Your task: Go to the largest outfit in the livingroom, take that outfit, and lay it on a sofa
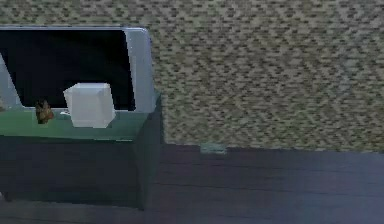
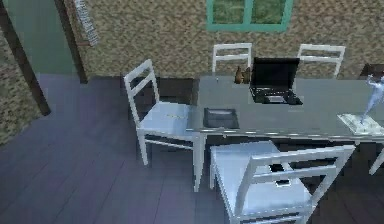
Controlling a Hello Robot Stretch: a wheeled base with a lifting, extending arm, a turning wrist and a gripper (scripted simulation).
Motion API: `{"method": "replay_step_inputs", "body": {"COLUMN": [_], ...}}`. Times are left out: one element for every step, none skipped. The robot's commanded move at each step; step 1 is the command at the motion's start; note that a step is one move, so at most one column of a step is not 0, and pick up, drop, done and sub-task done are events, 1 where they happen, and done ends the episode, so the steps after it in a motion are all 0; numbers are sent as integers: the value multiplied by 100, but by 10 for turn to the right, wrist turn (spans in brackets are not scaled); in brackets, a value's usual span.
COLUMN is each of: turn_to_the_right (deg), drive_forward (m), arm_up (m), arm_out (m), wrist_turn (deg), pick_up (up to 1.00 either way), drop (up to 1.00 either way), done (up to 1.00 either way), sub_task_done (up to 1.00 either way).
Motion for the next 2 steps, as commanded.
{"method": "replay_step_inputs", "body": {"turn_to_the_right": [150, 0], "drive_forward": [0, 15], "arm_up": [0, 0], "arm_out": [0, 0], "wrist_turn": [0, 0], "pick_up": [0, 0], "drop": [0, 0], "done": [0, 0], "sub_task_done": [0, 0]}}
